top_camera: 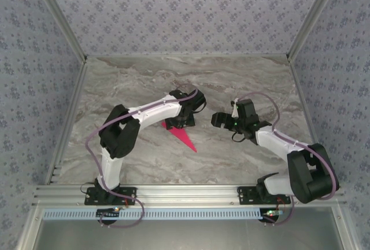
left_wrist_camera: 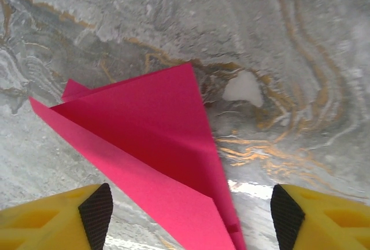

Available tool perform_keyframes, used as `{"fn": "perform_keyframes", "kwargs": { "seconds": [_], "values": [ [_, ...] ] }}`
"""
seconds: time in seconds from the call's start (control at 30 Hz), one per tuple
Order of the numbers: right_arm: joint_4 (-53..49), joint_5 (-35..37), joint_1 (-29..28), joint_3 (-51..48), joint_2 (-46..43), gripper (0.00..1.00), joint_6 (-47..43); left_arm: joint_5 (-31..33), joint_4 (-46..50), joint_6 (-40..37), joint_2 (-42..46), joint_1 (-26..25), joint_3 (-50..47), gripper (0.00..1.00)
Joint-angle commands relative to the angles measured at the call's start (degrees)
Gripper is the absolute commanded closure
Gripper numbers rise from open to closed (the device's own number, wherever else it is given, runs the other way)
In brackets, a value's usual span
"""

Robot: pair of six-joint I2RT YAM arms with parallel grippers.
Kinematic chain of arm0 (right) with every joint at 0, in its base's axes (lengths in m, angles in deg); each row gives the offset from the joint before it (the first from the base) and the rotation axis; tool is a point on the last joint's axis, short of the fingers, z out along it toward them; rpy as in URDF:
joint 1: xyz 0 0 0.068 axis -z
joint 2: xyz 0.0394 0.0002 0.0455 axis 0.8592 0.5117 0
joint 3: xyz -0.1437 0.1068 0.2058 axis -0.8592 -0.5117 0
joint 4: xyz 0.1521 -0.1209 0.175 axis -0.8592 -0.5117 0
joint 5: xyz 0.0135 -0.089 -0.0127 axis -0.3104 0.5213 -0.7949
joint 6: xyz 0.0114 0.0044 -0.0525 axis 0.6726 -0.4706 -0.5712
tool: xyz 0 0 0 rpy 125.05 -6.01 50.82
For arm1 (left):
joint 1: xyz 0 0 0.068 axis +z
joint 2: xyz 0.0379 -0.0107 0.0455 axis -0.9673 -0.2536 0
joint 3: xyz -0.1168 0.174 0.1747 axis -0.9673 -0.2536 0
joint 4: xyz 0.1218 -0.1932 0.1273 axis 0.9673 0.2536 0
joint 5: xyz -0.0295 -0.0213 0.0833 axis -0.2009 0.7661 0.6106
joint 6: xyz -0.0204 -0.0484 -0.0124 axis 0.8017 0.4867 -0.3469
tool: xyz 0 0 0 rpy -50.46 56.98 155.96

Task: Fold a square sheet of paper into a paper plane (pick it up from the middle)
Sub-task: Turn over a paper plane at the center of the table.

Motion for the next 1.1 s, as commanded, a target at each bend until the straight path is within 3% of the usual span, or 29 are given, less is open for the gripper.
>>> {"fn": "perform_keyframes", "kwargs": {
  "seconds": [0.0, 0.5, 0.77, 0.9, 1.07],
  "values": [
    [0.38, 0.67, 0.4, -0.7, -0.87, 0.05, 0.95, 0.25, 5.56, 1.32, -0.55, -0.41, 1.57, 0.29],
    [-0.24, -0.39, 0.45, 0.21, 1.1, 0.07, 1.39, -1.87, 5.65, 2.89, 2.15, -2.05, -1.56, 0.46],
    [-0.47, -0.39, 0.46, 0.58, 1.88, 0.08, 1.41, -1.86, 5.46, 3.98, 2.43, -2.06, -2.72, 0.5],
    [-0.45, -0.47, 0.41, 0.64, 2.4, 0.08, 1.57, -1.38, 5.4, 4.82, 2.94, -2.06, -3.16, 0.58],
    [-0.49, -0.58, 0.43, 0.89, 2.95, 0.09, 1.71, -1.6, 4.81, 6.08, 4.12, -2.14, -4.5, 0.6]
  ]
}}
